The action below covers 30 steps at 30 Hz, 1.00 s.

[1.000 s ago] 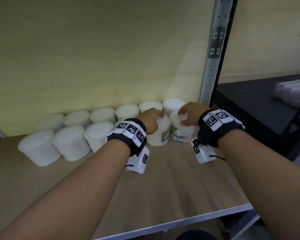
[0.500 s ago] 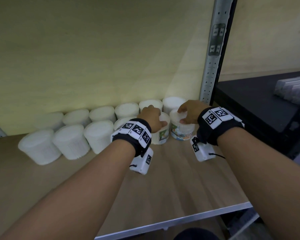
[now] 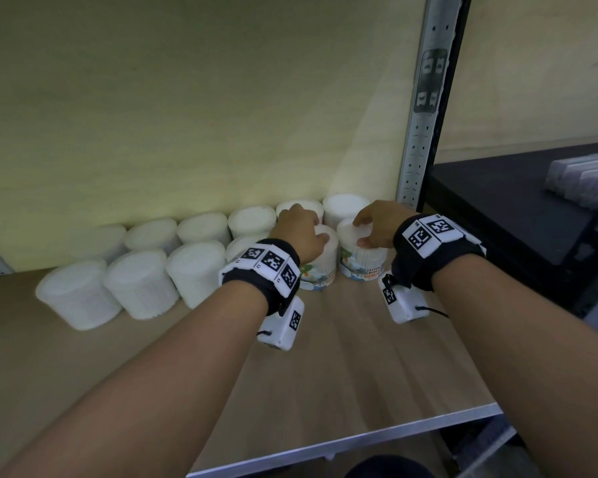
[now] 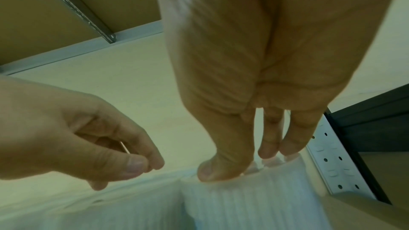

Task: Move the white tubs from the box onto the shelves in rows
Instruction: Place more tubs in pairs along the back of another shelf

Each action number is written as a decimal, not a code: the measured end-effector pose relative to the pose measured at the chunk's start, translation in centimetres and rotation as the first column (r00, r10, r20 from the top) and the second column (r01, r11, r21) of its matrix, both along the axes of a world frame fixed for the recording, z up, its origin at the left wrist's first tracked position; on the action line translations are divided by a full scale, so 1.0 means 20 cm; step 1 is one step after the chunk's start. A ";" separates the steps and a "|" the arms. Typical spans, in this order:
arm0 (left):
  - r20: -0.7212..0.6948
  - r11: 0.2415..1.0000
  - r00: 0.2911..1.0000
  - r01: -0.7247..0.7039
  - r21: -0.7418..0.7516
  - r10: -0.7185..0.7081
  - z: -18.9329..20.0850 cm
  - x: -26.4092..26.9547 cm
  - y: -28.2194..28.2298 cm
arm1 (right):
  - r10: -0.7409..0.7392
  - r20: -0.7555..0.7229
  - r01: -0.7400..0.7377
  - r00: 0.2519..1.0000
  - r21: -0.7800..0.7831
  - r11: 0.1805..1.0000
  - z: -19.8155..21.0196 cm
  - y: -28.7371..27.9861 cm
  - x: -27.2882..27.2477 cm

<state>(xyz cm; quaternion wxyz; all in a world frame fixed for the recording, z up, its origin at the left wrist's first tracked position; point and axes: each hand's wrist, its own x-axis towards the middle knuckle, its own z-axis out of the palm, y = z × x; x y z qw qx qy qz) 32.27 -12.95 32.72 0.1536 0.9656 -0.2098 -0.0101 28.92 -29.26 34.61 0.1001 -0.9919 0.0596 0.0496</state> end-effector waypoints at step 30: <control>-0.163 0.989 0.981 0.123 0.082 -0.108 0.06 -0.02 0.04 | -0.002 -0.006 0.001 1.000 -0.030 1.000 0.01 0.01 -0.01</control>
